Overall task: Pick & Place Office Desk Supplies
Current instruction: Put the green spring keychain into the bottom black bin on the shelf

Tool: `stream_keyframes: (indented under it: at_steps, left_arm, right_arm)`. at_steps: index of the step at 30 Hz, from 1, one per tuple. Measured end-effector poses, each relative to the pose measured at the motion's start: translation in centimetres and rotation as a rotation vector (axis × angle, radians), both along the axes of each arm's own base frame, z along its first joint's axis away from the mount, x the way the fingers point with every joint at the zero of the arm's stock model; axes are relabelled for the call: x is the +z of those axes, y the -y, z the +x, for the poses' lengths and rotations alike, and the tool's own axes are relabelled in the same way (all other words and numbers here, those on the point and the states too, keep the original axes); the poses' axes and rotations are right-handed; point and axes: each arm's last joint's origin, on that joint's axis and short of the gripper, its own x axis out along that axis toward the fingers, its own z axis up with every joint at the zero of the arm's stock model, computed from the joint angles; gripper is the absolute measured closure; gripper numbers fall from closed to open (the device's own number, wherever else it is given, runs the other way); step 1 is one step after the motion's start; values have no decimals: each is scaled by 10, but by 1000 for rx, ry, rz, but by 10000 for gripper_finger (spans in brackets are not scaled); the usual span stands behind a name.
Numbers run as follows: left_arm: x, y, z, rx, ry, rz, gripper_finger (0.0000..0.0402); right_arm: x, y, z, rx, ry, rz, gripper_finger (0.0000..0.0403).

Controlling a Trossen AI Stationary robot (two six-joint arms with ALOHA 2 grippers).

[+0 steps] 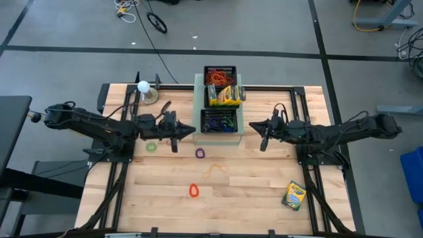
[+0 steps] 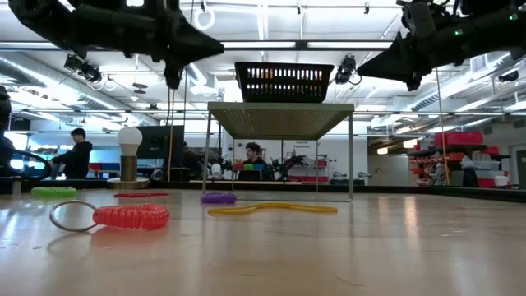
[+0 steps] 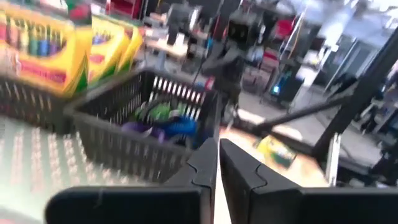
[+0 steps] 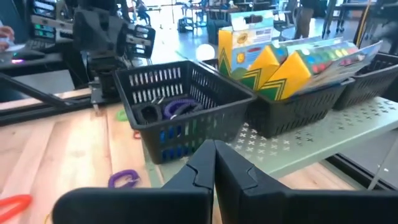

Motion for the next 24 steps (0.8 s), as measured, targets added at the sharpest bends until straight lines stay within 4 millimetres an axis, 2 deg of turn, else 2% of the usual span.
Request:
stream_keyframes:
  at_steps: [2, 5, 9, 15, 18, 20, 24]
  left_arm:
    - [-4, 2, 0, -4, -39, 20, 375]
    - [-2, 7, -5, 33, -65, 102, 393]
    - [13, 9, -16, 117, -96, 124, 396]
    - [38, 8, -43, 217, -307, 127, 396]
    - [47, 7, -56, 234, -406, 54, 397]
    - [45, 6, -62, 258, -487, -1, 397]
    - [29, 4, -73, 322, -686, -107, 384]
  right_arm:
    - [-1, 0, 0, -1, 12, -2, 396]
    - [0, 0, 0, 0, 17, -14, 394]
    - [0, 0, 0, 1, 14, -24, 393]
    - [0, 0, 0, 5, 5, -47, 392]
    - [0, 0, 0, 7, -2, -59, 392]
    - [0, 0, 0, 7, -3, -60, 392]
    - [0, 0, 0, 9, -8, -74, 392]
